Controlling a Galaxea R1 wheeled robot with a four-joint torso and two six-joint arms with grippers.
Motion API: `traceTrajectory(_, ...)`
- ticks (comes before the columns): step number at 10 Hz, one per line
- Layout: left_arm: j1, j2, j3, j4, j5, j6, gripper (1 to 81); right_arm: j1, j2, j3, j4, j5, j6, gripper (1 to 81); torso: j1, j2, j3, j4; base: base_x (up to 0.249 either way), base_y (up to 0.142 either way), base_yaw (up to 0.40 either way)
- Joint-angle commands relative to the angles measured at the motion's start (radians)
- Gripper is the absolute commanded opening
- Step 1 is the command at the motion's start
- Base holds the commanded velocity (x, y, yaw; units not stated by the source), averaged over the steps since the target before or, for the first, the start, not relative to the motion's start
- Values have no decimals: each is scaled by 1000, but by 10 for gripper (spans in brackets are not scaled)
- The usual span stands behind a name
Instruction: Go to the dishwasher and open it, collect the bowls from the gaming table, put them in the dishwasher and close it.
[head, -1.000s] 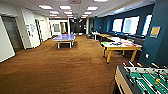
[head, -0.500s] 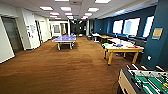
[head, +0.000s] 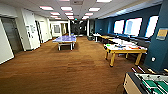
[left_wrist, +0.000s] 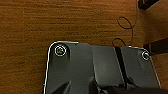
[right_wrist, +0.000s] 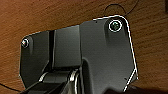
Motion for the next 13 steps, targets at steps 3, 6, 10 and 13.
traceTrajectory(3,-53,-14,-4,-1,45,-3,811,55,2,2,2,-65,-2,811,-1,-1,0,0,189,85,0)
traceTrajectory(6,-53,-14,-4,-1,45,-3,811,57,2,1,4,-65,0,811,-1,0,0,0,189,85,0)
traceTrajectory(10,-53,-16,-4,-1,45,-3,811,55,2,-1,4,-64,0,811,-1,0,0,0,190,60,0)
traceTrajectory(13,-53,-16,-4,-1,45,-3,811,54,2,2,4,-56,0,811,-1,-1,0,0,192,0,0)
